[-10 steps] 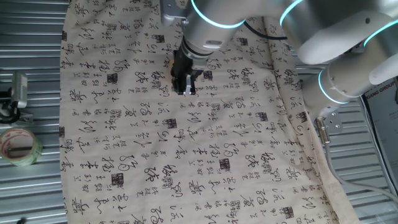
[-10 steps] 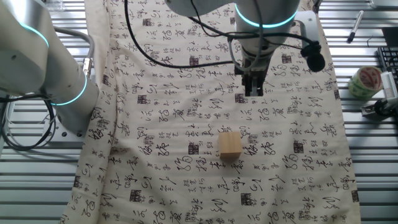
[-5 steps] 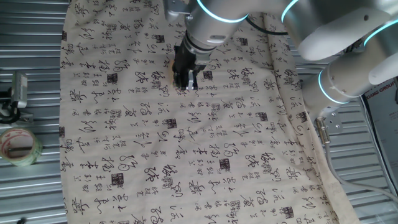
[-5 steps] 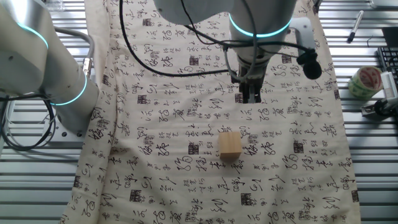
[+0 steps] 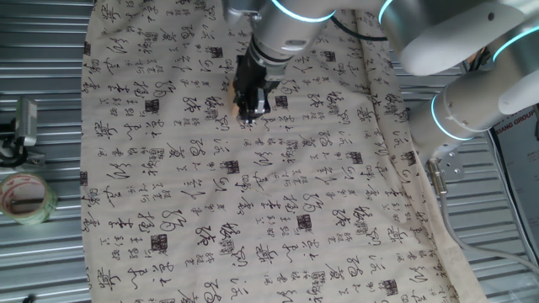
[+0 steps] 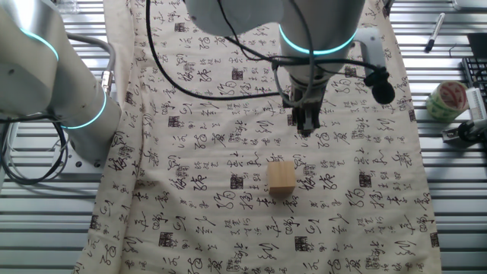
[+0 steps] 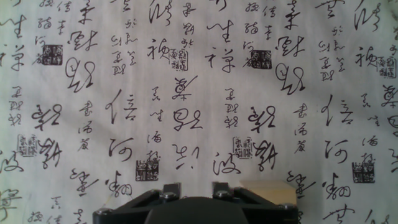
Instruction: Hold a small block with the gripper and sweep it from left to right on the table
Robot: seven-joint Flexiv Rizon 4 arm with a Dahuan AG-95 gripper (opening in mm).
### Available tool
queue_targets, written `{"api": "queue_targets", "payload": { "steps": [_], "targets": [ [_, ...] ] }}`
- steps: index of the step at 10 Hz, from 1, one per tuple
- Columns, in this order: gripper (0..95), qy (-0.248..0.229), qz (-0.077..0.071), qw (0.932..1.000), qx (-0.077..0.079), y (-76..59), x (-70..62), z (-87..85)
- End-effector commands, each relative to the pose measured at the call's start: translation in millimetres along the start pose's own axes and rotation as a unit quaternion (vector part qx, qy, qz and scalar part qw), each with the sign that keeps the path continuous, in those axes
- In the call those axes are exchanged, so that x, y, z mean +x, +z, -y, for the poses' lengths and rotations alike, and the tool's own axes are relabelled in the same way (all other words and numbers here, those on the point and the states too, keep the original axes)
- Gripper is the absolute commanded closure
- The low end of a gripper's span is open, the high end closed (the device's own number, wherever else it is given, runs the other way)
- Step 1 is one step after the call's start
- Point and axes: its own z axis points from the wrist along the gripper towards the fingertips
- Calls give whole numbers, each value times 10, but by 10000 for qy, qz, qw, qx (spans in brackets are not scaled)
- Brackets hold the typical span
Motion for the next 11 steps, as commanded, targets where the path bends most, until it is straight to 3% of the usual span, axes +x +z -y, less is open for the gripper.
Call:
{"api": "queue_targets", "payload": {
  "steps": [1,5,6,11],
  "targets": [
    [380,-52,34,10000,-30,21,28,42],
    [380,-162,114,9997,-114,54,92,152],
    [190,-181,121,9997,-123,62,105,172],
    [190,-238,162,9994,-170,99,192,291]
  ]
}}
